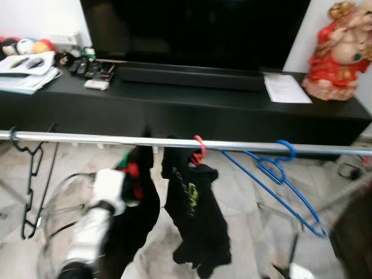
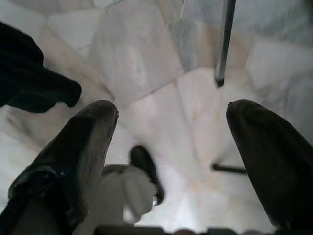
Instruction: Hang hanger
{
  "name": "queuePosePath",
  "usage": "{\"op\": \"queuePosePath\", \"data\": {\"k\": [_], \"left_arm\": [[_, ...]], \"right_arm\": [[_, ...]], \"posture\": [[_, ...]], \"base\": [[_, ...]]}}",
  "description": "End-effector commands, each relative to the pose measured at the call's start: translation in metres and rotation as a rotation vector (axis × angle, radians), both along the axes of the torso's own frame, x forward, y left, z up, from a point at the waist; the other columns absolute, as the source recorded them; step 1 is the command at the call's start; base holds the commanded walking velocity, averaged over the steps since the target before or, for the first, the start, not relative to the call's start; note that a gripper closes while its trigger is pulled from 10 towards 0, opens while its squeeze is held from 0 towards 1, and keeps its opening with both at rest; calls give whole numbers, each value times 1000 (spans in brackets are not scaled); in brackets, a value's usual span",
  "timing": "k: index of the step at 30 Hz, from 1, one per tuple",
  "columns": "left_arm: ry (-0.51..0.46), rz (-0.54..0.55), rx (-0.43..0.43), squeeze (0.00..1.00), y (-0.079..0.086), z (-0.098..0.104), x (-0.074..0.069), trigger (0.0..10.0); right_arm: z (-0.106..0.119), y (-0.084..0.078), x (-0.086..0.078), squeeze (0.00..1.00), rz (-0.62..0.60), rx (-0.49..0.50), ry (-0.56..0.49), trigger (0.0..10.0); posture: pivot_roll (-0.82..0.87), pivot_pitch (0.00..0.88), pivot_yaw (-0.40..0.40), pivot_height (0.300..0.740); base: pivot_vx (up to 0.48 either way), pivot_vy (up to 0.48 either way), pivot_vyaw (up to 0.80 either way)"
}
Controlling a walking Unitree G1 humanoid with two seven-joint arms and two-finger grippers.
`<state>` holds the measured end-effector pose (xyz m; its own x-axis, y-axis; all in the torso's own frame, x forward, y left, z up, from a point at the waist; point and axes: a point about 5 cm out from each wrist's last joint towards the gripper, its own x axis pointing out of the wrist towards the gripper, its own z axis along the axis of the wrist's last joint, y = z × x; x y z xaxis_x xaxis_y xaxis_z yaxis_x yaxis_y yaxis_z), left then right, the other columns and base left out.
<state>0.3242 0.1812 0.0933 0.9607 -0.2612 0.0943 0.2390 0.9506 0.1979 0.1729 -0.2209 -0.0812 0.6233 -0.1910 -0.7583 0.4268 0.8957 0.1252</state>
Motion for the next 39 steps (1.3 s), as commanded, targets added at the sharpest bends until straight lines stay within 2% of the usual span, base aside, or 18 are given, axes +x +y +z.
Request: {"op": "queuePosePath", "data": {"k": [1,10,16,22,28,31,33,39], "left_arm": [[19,32,16,0,15,-5,-6,10000],[38,-95,71,0,2,-10,-13,10000],[7,-112,84,0,1,-2,-9,10000],[-31,-75,78,0,6,9,-3,10000],[-64,18,-11,0,14,22,7,10000],[-60,26,-13,0,13,22,9,10000],[-57,38,-18,0,12,23,12,10000],[-38,68,-40,0,9,25,19,10000]], "right_arm": [[0,7,2,0,10,16,-7,10000],[-1,8,1,0,23,14,-1,10000],[-2,8,-1,0,25,14,4,10000],[-2,8,-1,0,25,15,6,10000],[-2,6,-1,0,22,13,7,10000],[-1,11,3,0,26,16,5,10000],[-2,20,6,0,33,22,6,10000],[-4,33,4,0,39,34,20,10000]], "posture": [[-3,148,-61,740],[-1,144,-63,740],[0,139,-63,740],[1,139,-64,740],[-2,143,-66,740],[-2,144,-66,740],[-2,145,-67,740],[-4,145,-66,740]], "base": [[0,0,0],[0,0,0],[0,0,0],[0,0,0],[0,0,0],[0,0,0],[0,0,0],[0,0,0]]}}
